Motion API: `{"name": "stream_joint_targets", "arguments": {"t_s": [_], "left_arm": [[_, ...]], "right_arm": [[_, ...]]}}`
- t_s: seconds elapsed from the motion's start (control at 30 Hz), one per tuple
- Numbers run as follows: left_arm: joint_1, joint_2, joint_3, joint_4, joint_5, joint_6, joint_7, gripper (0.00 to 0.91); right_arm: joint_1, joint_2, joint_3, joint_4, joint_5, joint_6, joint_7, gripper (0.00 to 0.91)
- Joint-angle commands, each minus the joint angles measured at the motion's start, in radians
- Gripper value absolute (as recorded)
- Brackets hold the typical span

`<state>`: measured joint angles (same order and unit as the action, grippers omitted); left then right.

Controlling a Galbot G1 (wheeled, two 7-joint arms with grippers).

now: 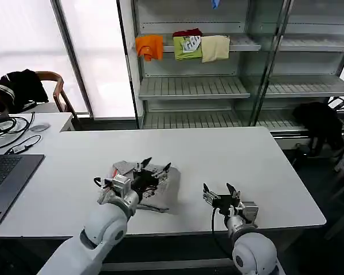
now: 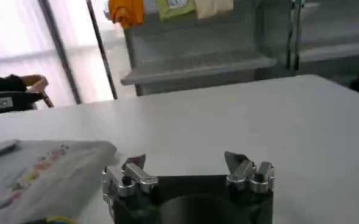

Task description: Fold and organize the clothes.

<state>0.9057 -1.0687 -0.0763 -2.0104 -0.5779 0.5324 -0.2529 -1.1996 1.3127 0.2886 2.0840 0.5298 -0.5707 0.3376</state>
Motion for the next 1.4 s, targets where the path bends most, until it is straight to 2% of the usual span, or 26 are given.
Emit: {"name": "stream_joint_targets", "arguments": {"t_s": [0.03,0.13,0.17,0.3,0.5,0.77,0.9,1.07,1.13,1.17,1.33,1.4], "left_arm": [[0.177,0.131,-0.239,-0.114,0.211,0.029,0.057,0.907],[0.245,0.162,-0.315,-0.146,0.241,0.044,0.086,0.907],[0.285,0.167,-0.345,-0.16,0.241,0.044,0.09,0.907],[0.345,0.159,-0.4,-0.175,0.239,0.044,0.08,0.907],[0.402,0.143,-0.447,-0.167,0.25,0.043,0.089,0.907],[0.51,0.148,-0.479,-0.174,0.302,0.03,0.138,0.907],[0.543,0.143,-0.469,-0.173,0.325,0.026,0.145,0.907],[0.547,0.139,-0.463,-0.167,0.326,0.026,0.145,0.907],[0.549,0.137,-0.464,-0.168,0.326,0.026,0.145,0.907],[0.551,0.136,-0.463,-0.168,0.327,0.026,0.146,0.907],[0.585,0.129,-0.462,-0.173,0.34,0.021,0.16,0.907],[0.591,0.128,-0.462,-0.18,0.338,0.022,0.16,0.907]], "right_arm": [[0.07,0.012,-0.042,-0.009,0.307,-0.008,0.102,0.907],[0.089,0.016,-0.054,-0.021,0.371,-0.008,0.141,0.907],[0.1,0.017,-0.055,-0.027,0.419,-0.008,0.159,0.907],[0.127,0.025,-0.062,-0.053,0.507,-0.008,0.199,0.907],[0.185,0.047,-0.13,-0.132,0.5,-0.008,0.224,0.907],[0.229,0.078,-0.202,-0.182,0.44,-0.008,0.225,0.907],[0.249,0.085,-0.21,-0.2,0.441,-0.008,0.223,0.907],[0.259,0.083,-0.221,-0.208,0.44,-0.009,0.224,0.816],[0.261,0.081,-0.225,-0.215,0.437,-0.009,0.223,0.715],[0.261,0.081,-0.226,-0.217,0.437,-0.009,0.223,0.615],[0.262,0.08,-0.242,-0.224,0.429,-0.008,0.218,0.524],[0.265,0.079,-0.247,-0.223,0.429,-0.009,0.215,0.524]]}}
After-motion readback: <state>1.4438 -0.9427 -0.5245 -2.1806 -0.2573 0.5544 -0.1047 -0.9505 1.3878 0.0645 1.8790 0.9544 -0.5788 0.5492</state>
